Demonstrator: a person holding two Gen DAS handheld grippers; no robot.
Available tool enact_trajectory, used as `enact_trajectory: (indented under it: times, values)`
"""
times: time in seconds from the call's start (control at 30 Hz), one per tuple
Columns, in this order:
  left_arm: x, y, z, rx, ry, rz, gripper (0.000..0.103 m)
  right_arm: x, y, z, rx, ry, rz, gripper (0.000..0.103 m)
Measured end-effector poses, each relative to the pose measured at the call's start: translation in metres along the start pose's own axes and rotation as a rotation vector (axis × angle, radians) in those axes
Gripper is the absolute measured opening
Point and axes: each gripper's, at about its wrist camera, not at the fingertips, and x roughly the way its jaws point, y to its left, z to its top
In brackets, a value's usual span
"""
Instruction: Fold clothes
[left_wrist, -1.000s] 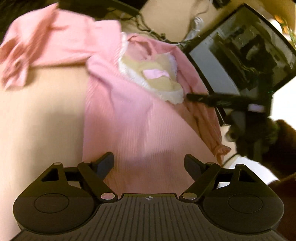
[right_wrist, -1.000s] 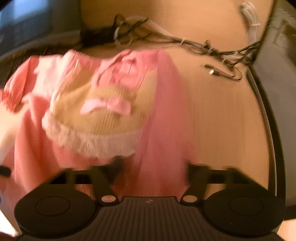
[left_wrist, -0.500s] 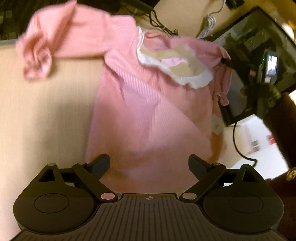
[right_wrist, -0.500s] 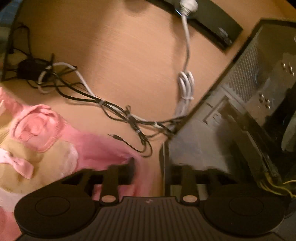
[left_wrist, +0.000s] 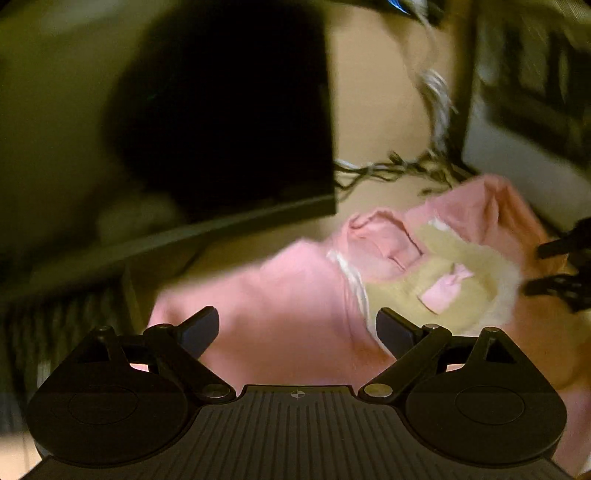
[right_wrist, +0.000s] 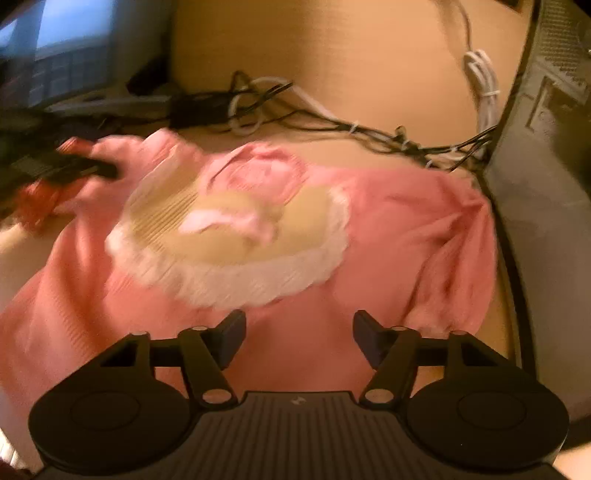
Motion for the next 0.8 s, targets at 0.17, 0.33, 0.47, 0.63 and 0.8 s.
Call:
enact_trajectory:
  times: [0.17, 0.33, 0.47, 0.63, 0.8]
  values:
    - [0.043, 0.009, 0.001, -0.013, 0.074, -0.026, 0.096, 0.001, 0.012, -0.022, 0.013, 0.029, 0.056, 0.072]
    - [0.054, 0.010, -0.020, -0.068, 0.149, -0.001, 0.096, 0.000, 0.005, -0.034, 0.043, 0.068, 0.121, 0.076]
    - [0.040, 0.016, -0.030, -0.113, 0.178, 0.025, 0.096, -0.016, 0.011, -0.048, -0.022, 0.122, 0.164, 0.079]
    - [0.003, 0.024, -0.055, -0.158, 0.175, 0.032, 0.094, -0.038, 0.029, -0.064, -0.070, 0.232, 0.241, 0.081]
    - [-0.057, 0.036, -0.065, -0.252, 0.077, 0.005, 0.093, -0.049, 0.023, -0.008, 0.092, 0.120, 0.327, 0.071]
